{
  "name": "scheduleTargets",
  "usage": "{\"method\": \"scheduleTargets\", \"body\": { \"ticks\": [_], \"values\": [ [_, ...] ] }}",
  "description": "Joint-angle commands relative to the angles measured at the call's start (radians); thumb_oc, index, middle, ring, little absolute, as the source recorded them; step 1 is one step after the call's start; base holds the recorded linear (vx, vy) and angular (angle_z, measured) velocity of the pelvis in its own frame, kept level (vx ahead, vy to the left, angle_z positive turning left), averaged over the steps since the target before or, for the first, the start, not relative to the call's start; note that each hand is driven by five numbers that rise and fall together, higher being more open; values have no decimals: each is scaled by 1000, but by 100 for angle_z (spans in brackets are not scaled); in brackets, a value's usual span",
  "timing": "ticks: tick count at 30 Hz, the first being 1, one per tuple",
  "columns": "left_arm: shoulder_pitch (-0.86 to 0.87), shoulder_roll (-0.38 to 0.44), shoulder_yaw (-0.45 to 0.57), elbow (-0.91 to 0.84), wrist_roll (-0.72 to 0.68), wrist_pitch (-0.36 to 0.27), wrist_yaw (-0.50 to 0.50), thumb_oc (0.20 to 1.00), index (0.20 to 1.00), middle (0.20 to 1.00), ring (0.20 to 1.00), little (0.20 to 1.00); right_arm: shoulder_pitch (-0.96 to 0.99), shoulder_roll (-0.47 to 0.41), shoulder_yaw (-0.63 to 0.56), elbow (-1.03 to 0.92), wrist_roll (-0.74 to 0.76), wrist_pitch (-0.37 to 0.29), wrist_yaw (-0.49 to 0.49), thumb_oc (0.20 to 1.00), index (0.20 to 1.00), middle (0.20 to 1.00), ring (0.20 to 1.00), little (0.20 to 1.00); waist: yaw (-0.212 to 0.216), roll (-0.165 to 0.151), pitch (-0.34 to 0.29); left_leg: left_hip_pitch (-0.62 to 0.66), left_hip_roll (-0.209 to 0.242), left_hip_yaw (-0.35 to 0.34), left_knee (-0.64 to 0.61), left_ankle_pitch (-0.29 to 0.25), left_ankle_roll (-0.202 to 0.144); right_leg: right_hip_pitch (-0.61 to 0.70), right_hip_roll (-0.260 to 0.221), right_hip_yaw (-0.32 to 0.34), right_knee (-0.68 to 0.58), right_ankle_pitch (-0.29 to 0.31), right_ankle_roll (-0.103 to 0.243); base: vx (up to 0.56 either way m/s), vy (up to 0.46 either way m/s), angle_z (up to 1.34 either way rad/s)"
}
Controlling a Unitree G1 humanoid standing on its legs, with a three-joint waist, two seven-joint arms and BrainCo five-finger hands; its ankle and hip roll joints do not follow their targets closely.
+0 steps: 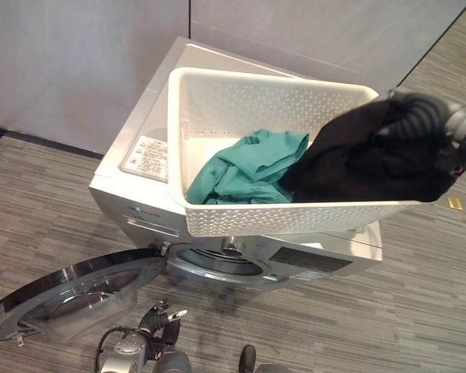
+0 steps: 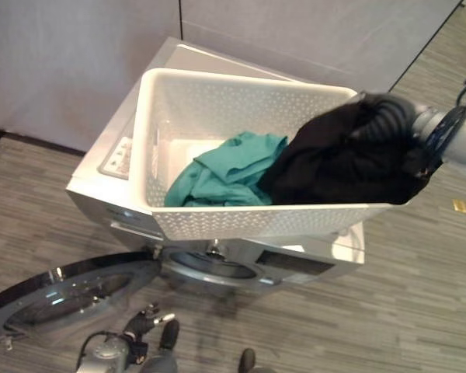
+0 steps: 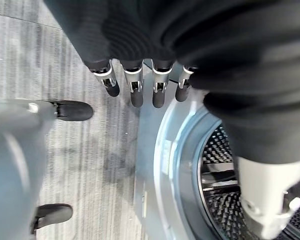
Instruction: Grab the laundry basket,head to the washer,open it,put in the laundry and shut it.
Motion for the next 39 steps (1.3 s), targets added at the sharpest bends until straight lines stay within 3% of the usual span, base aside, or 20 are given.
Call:
{"method": "scheduleTargets", "body": {
  "ticks": [1,7,12,19,27,39],
  "values": [
    [-12,21,-36,43,-11,-21,38,1000,1000,1000,1000,1000,-140,44,-94,107,91,-47,-197,200,200,200,200,200,31,-6,-68,49,86,19,3,-103,23,-77,-74,14,118,54,42,19,-1,-3],
    [-26,25,-44,71,-3,-23,55,1000,1000,1000,1000,1000,-273,98,-90,152,115,-75,-288,200,200,200,200,200,33,-5,-82,59,83,22,3,-110,25,-70,-73,21,118,57,40,3,1,-1],
    [-50,27,-56,79,-6,-25,86,1000,1000,1000,1000,1000,-415,209,-82,230,117,-103,-402,200,200,200,200,200,42,1,-93,71,80,13,3,-117,29,-58,-68,24,114,55,36,4,0,1],
    [-66,31,-60,66,1,-20,109,1000,1000,1000,1000,1000,-437,290,-139,268,72,-102,-489,200,200,200,200,200,57,3,-99,74,76,1,3,-122,33,-47,-66,23,105,57,33,0,0,0],
    [-59,41,-46,34,29,-28,122,1000,1000,1000,1000,1000,-348,281,-271,182,2,-130,-566,200,200,200,200,200,65,2,-103,82,74,-4,3,-133,39,-37,-66,26,97,64,35,0,0,0],
    [-45,75,-21,-66,48,-39,135,1000,1000,1000,1000,1000,-317,231,-335,144,-39,-138,-604,200,200,200,200,200,65,-7,-107,78,75,17,90,-189,50,-27,-59,73,81,57,29,-11,3,-7]
  ]
}}
